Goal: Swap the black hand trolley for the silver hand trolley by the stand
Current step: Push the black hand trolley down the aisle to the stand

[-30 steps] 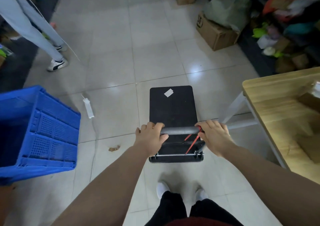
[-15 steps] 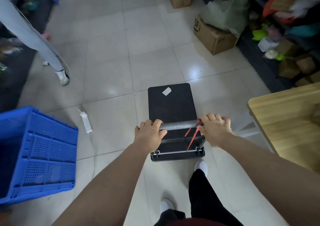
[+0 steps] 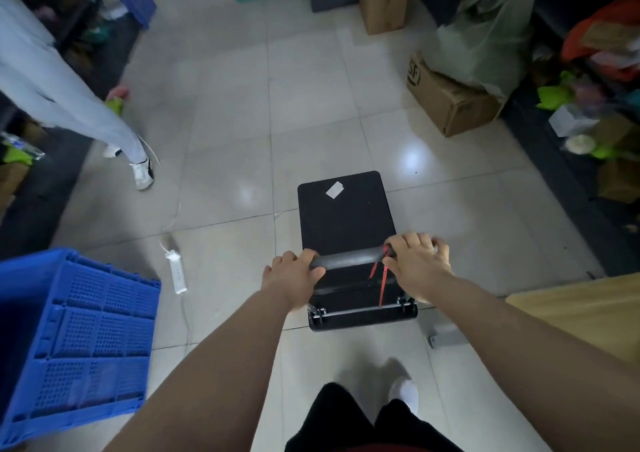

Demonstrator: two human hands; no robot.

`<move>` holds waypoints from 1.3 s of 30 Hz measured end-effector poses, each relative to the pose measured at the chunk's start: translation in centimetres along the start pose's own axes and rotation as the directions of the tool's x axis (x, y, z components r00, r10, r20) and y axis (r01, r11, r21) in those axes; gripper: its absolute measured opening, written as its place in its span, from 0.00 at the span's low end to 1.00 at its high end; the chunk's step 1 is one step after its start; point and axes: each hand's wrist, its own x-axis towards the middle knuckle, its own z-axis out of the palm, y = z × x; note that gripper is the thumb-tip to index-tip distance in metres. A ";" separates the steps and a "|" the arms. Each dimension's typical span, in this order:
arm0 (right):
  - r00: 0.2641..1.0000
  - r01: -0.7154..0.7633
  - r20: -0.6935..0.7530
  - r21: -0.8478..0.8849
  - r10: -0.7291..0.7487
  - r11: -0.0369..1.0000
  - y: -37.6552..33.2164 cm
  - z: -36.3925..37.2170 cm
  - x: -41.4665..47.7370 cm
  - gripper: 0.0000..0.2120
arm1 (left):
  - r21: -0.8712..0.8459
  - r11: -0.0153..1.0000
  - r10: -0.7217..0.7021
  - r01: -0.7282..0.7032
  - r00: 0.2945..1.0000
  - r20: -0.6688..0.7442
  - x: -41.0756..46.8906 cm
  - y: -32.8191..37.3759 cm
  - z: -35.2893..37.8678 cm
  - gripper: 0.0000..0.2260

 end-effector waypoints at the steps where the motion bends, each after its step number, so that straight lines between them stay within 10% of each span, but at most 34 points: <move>1: 1.000 0.003 -0.001 0.001 -0.003 1.000 0.2 -0.4 1.0 0.15 | 0.001 1.000 -0.004 0.004 1.000 0.007 1.0 0.1 -0.6 0.16; 39: 0.993 0.117 -0.005 0.035 -0.117 0.993 3.3 -18.2 56.1 0.12 | -0.221 0.974 -0.087 0.057 0.988 -0.128 49.2 0.4 -28.2 0.14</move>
